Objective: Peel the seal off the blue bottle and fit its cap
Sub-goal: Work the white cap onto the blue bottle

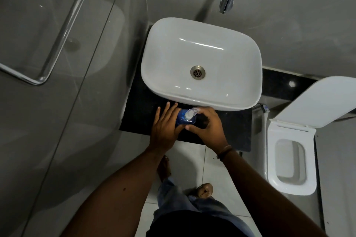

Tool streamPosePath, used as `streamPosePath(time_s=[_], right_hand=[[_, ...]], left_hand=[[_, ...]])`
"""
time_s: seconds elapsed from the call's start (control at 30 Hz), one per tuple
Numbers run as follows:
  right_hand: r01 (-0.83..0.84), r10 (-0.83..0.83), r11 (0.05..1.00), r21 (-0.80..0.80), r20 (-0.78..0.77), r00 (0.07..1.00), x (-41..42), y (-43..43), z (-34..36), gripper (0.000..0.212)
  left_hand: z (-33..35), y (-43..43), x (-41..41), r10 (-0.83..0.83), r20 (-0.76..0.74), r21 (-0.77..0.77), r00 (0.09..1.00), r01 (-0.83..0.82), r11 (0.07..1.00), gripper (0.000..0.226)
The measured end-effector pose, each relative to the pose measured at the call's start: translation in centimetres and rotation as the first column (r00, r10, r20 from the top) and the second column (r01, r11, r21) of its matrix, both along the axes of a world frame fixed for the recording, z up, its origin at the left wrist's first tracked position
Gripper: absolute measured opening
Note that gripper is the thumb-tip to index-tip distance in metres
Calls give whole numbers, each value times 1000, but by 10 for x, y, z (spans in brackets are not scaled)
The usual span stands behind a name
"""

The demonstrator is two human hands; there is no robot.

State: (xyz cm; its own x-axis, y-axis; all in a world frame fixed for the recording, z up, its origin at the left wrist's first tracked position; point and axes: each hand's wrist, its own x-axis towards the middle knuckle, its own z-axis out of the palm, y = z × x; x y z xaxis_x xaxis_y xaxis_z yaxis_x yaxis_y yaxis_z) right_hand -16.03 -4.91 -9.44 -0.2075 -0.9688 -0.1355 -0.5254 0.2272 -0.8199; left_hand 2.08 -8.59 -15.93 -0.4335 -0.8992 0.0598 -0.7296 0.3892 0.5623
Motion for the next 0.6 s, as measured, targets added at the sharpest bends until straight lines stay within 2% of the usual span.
streamPosePath(time_s=[0.03,0.1,0.2,0.33,0.47,0.6], right_hand=[[-57,56,998,30,18,998,2,-1,0,58],[-92,89,994,63,44,995,6,-6,-3,54],[-3,0,997,75,39,999,12,-10,-5,36],[185,-186,983,20,87,979,27,-8,-5,29],[366,-363,931,-3,111,925,44,-9,-1,40],[345,-344,938,18,138,929,43,-5,0,42]], left_hand=[[0,0,0,-2,2,-5,1000,2,1000,84],[0,0,-1,8,-2,-13,1000,-8,1000,81],[-2,2,-1,22,-17,-29,1000,-22,999,76],[-3,2,-1,23,-11,-37,1000,-23,999,73],[-6,1,-1,15,8,-21,1000,-15,1000,71],[-7,-1,1,-2,16,-33,1000,3,999,71]])
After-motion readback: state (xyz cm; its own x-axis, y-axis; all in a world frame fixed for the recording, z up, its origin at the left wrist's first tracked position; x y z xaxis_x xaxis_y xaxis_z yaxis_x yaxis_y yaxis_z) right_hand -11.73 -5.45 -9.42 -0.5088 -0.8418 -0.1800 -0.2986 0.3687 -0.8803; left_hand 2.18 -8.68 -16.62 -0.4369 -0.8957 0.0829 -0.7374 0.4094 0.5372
